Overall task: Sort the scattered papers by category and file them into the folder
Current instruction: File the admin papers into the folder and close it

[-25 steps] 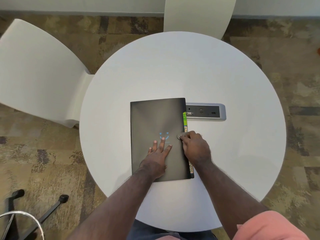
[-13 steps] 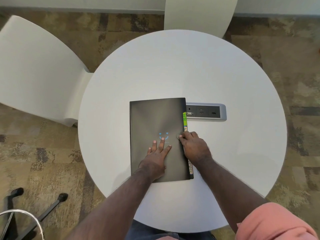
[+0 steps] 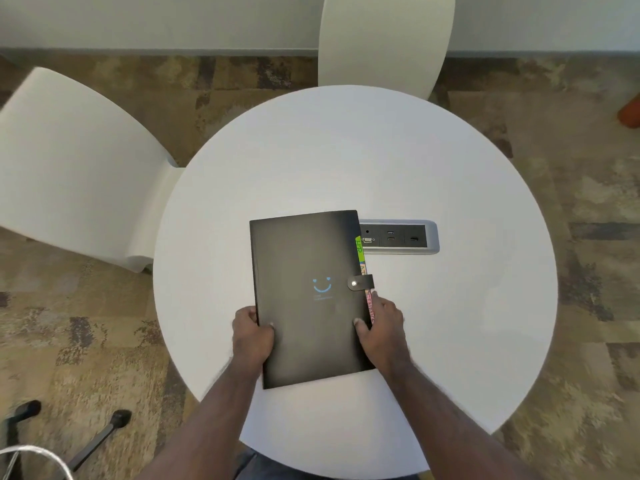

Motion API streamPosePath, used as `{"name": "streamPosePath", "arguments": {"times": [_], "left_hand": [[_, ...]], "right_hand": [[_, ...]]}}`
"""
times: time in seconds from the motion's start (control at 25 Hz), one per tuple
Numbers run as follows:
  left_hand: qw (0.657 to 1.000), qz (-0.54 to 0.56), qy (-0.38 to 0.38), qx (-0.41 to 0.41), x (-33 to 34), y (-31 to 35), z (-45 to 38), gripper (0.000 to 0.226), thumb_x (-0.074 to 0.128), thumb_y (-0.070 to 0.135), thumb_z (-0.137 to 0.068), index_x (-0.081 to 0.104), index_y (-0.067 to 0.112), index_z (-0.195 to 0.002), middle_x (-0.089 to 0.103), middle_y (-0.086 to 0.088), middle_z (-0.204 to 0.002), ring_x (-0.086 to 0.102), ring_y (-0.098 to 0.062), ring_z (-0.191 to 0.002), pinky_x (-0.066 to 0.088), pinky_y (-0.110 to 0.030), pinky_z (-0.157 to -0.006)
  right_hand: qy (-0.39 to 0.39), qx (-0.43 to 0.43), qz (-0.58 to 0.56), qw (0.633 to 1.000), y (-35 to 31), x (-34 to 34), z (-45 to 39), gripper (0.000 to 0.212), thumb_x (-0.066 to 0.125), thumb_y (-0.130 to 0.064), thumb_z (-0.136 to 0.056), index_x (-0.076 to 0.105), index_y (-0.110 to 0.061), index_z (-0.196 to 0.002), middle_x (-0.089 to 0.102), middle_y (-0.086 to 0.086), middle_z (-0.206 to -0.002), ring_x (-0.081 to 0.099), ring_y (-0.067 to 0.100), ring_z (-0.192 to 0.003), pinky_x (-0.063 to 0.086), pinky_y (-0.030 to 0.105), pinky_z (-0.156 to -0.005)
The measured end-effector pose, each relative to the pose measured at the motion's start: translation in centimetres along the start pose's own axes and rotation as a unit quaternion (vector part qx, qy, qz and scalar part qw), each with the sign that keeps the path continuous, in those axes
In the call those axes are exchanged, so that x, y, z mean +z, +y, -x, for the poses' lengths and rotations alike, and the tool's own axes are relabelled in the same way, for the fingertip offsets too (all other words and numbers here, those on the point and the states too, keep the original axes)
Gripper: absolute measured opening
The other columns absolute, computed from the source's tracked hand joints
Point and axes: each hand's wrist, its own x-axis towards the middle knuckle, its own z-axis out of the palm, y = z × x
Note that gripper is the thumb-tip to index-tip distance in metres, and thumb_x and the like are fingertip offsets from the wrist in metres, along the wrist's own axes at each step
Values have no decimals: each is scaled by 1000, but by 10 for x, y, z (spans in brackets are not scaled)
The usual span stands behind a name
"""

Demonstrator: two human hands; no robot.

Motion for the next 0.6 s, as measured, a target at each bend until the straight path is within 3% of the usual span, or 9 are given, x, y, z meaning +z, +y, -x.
{"name": "streamPosePath", "arguments": {"times": [0.12,0.24,0.36,0.6], "left_hand": [[970,220,-95,-47,-10,-8,15,31,46,-12,-93,50,10,-114,72,-11,-106,70,-24,-92,56,-32,-68],[944,287,-155,-40,-24,-17,25,34,45,-12,-97,49,9,-122,73,-13,-114,71,-25,-103,58,-32,-77],[935,304,-180,-26,-25,-8,26,33,45,-12,-98,52,12,-121,74,-9,-115,71,-23,-106,59,-29,-78],[948,236,-214,-4,22,63,14,31,43,-16,-95,53,11,-107,75,-8,-98,74,-15,-81,58,-28,-66]], "right_hand": [[-12,27,-58,998,2,-14,-10,40,71,-22,-84,61,-9,-121,67,11,-111,58,32,-108,44,36,-96],[-70,76,-269,958,5,-29,-10,17,72,-17,-84,70,-11,-101,74,7,-92,69,28,-91,57,41,-86],[-65,84,-343,933,9,-40,-6,7,71,-18,-86,71,-17,-93,76,-3,-86,71,18,-84,59,25,-73],[30,113,-348,930,32,-75,-28,13,66,-8,-86,72,-18,-90,75,2,-89,67,20,-81,56,38,-80]]}}
